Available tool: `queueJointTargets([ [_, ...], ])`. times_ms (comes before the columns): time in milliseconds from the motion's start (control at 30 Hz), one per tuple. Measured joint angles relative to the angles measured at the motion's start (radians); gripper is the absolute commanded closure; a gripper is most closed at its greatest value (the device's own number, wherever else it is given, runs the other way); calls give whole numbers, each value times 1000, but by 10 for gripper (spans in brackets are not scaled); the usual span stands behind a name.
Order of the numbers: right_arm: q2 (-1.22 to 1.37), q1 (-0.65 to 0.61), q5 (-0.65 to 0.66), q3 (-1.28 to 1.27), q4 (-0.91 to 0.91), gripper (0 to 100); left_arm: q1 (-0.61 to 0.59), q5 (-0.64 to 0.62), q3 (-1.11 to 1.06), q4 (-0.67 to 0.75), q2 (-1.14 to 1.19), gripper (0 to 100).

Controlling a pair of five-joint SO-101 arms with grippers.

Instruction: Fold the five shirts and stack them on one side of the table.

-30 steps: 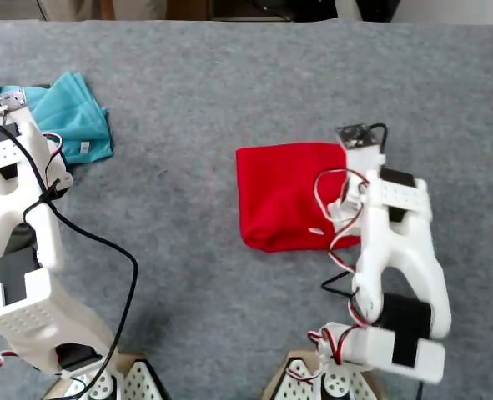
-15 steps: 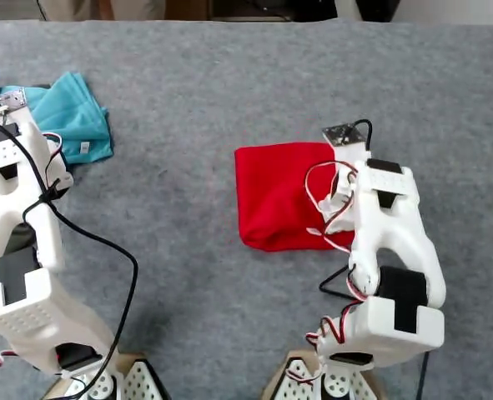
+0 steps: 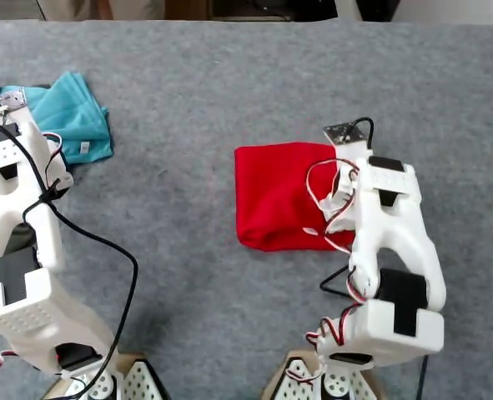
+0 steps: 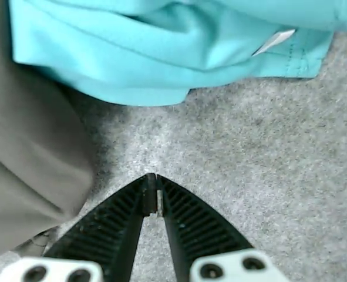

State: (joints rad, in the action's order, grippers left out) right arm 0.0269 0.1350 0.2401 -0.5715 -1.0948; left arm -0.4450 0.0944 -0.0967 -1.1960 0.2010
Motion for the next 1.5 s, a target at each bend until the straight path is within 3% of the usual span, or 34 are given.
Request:
queueJointTargets([
  [100, -92, 18, 2, 12, -54, 995, 0, 0, 0, 0, 0, 979],
  [333, -167, 250, 66, 23, -77, 995, 0, 0, 0, 0, 0, 979],
  [800, -167, 916, 358, 23, -64, 995, 0, 0, 0, -17, 0, 979],
  [1067, -72, 1214, 509, 43, -60, 995, 0, 0, 0, -18, 0, 979],
  [1500, 104, 1470, 730, 206, -58, 993, 0, 0, 0, -18, 0, 979],
])
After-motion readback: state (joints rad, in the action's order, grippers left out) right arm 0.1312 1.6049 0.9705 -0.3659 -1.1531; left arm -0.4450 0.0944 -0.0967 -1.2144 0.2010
